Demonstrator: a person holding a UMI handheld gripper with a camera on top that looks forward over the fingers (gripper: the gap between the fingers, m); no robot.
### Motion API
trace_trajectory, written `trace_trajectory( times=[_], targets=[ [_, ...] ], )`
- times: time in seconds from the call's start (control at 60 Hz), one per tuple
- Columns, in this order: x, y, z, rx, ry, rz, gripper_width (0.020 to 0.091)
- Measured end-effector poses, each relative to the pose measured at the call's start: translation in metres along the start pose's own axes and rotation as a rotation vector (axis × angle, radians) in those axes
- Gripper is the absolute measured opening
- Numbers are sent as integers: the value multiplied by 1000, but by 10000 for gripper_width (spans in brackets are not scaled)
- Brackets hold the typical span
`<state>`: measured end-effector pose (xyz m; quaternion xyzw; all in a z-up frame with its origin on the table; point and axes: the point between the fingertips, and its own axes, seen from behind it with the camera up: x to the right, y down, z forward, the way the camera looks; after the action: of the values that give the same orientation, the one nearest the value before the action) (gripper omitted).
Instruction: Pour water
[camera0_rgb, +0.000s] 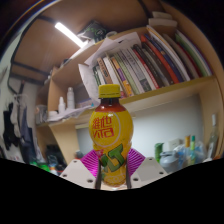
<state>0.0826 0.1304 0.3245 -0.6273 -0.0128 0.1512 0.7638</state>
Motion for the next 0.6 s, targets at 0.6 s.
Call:
trace_trajectory(
  times=[0.6],
  targets=[
    [167,235,-14,-372,260,-113,344]
  ],
)
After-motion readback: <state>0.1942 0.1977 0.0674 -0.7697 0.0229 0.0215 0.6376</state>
